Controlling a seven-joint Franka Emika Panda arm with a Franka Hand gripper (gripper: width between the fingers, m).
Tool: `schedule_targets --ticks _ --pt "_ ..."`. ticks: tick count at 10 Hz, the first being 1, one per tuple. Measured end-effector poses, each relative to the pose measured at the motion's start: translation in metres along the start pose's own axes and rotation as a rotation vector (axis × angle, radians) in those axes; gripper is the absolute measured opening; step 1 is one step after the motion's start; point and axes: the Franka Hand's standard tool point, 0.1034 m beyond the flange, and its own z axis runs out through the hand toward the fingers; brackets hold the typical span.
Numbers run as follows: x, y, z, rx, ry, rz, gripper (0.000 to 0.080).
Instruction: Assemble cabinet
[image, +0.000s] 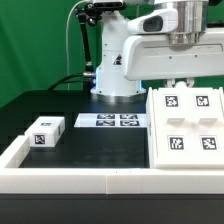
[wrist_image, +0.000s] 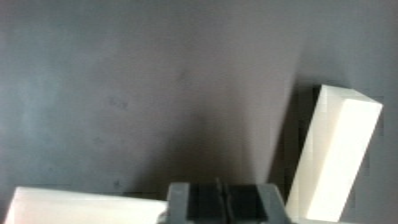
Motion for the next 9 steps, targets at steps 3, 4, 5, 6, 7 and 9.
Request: schedule_targets --ticks 3,4,5,6,7,9 --pt "0.002 0.001 -0.004 0.001 -0.018 0.001 0.0002" --pt "0.006 0.003 -0.012 0.002 -0.024 0.003 0.0002" --pt "0.009 0.005 -0.017 0.004 -0.041 0.004 0.0002" --pt "0.012 0.005 -0.019 0.005 -0.049 0.004 0.0002" --pt "0.01 0.005 -0.018 0.005 -0.051 0.004 0.0002" --pt "0.01 0.005 -0.017 0.005 -0.052 0.004 0.0002"
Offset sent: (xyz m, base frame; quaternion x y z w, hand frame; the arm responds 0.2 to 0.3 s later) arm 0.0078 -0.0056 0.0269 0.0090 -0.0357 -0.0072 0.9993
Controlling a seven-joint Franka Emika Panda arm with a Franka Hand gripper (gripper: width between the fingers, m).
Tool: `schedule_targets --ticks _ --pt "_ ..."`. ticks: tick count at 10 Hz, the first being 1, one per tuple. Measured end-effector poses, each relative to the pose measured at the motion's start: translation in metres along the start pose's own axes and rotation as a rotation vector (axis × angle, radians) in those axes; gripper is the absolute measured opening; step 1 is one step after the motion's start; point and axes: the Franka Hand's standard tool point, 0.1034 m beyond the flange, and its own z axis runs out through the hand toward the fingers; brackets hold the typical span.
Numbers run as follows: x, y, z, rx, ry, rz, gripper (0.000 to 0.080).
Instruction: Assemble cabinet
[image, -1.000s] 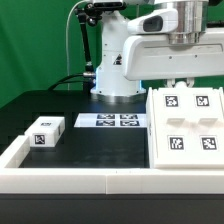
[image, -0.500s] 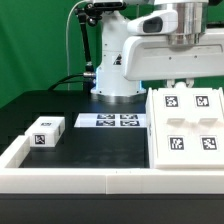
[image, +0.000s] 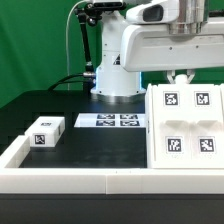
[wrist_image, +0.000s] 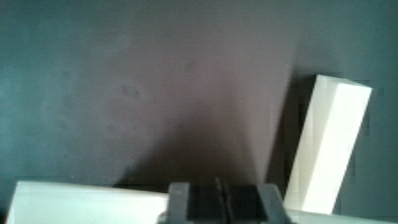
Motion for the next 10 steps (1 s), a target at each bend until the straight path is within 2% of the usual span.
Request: schedule_targets --ticks 2,5,6,10 --pt "0.0 0.001 0.0 0.0 -0.004 -0.002 0.0002" --pt "0.005 0.001 -0.01 0.004 -0.042 -0.001 0.0002" --pt "0.011 0.001 -0.015 0.005 -0.049 -0.001 0.0002" --pt "0.011 0.001 -0.013 0.005 -0.043 -0.001 0.0002"
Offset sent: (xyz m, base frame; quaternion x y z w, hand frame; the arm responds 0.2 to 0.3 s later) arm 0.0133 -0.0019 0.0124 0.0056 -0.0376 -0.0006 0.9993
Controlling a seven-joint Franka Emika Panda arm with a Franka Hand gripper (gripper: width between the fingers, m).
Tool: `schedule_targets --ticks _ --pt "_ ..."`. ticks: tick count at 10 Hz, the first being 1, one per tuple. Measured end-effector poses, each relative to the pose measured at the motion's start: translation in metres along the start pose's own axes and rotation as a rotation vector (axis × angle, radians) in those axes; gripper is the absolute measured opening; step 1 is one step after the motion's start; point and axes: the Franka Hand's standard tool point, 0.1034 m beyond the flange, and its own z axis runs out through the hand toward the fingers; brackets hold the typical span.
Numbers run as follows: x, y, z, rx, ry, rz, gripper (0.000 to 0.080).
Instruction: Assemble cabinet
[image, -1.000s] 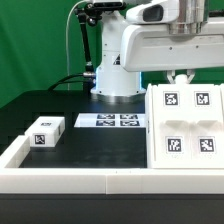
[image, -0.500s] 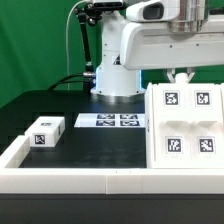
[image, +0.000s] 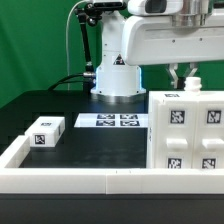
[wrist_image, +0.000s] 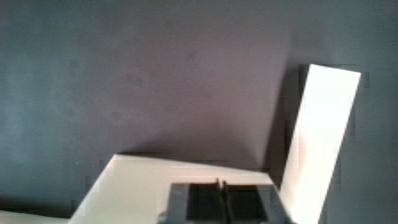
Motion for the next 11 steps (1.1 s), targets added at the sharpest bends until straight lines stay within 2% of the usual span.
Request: schedule_targets --ticks 2,3,4,5,6,7,8,9,10,11 --pt "0.0 0.0 0.0 0.0 0.0 0.0 0.0028" --pt "0.0 0.0 0.0 0.0 0.0 0.0 0.0213" --pt "0.0 0.0 0.0 0.0 0.0 0.0 0.0213" --pt "0.0 0.0 0.0 0.0 0.0 0.0 0.0395" --pt "0.0 0.0 0.0 0.0 0.0 0.0 0.0531" --pt "0.0 0.0 0.0 0.0 0.0 0.0 0.0711" --pt "0.0 0.0 0.0 0.0 0.0 0.0 0.0771" --pt "-0.003 0.0 0.003 0.0 0.001 0.003 0.0795" --pt "-0.031 0.002 0.016 -0.008 0.054 0.055 0.0798" --pt "-0.049 0.0 0.024 -0.015 0.083 0.045 0.0797"
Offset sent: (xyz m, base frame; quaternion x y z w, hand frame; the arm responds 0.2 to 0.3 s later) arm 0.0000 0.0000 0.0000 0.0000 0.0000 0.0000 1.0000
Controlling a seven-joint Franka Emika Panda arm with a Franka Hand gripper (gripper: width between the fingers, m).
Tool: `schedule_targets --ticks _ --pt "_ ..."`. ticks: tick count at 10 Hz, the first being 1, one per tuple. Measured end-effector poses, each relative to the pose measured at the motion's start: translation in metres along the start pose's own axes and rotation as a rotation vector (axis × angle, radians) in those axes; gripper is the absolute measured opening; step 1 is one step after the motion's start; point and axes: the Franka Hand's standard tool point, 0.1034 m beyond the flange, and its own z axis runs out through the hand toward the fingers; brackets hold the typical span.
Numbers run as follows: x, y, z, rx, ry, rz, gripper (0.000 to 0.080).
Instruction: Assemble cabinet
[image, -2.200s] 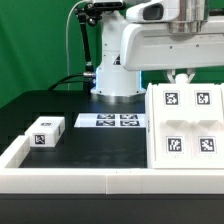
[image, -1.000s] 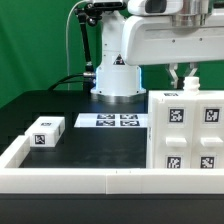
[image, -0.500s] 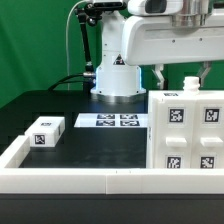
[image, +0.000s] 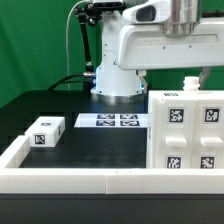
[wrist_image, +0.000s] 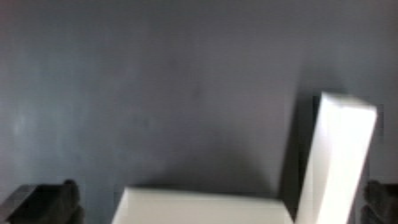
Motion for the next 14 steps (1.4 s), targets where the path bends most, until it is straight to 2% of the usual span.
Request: schedule_targets --ticks 2,4,6,7,9,14 --pt "-0.017 -0.008 0.01 -0.006 0.039 -0.015 0.0797" --pt "-0.014 -0.004 0.009 -0.006 0.041 -0.018 0.0797" --pt "-0.016 0.022 0.01 -0.013 0.037 -0.031 0.0797" --pt "-0.023 0.047 0.013 -0.013 0.029 -0.02 0.0797" --pt "-0.036 0.083 0.019 -0.013 0.014 -0.035 0.0797" --pt "-0.044 0.124 0.017 -0.023 0.014 -0.031 0.0797"
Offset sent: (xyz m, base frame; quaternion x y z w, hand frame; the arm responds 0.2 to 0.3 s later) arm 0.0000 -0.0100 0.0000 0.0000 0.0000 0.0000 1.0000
